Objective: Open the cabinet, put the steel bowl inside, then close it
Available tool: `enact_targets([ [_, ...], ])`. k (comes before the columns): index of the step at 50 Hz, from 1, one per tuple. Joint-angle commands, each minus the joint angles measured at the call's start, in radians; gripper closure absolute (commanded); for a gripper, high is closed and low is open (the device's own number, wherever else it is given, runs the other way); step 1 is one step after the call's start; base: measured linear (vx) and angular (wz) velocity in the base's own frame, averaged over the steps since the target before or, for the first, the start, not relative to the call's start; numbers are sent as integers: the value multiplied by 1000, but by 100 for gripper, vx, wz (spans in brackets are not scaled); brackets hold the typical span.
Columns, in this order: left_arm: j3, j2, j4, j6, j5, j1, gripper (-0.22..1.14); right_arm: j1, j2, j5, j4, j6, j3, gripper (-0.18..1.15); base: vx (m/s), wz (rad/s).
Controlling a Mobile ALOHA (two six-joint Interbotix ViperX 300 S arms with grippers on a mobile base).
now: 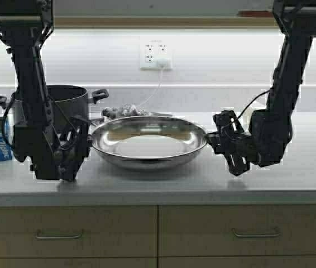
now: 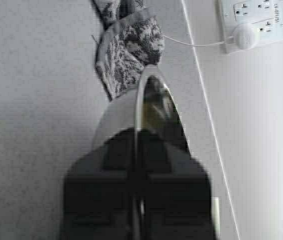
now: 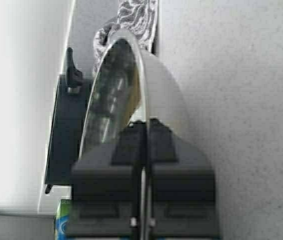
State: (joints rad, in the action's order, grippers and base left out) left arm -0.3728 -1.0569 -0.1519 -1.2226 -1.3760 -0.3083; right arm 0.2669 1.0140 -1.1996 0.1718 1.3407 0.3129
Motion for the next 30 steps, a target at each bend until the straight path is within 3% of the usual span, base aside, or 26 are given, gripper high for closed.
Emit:
enact_targets([
  [1, -26, 37, -6, 5, 3, 5, 91, 5, -35, -26, 2, -6, 0, 91, 0, 0],
  [11, -95, 86, 6, 6, -21, 5, 89, 5, -81, -84, 5, -3, 52, 91, 0, 0],
  [30, -293, 207, 63, 8, -161, -6, 90, 21, -189, -225, 21, -11, 265, 91, 0, 0],
])
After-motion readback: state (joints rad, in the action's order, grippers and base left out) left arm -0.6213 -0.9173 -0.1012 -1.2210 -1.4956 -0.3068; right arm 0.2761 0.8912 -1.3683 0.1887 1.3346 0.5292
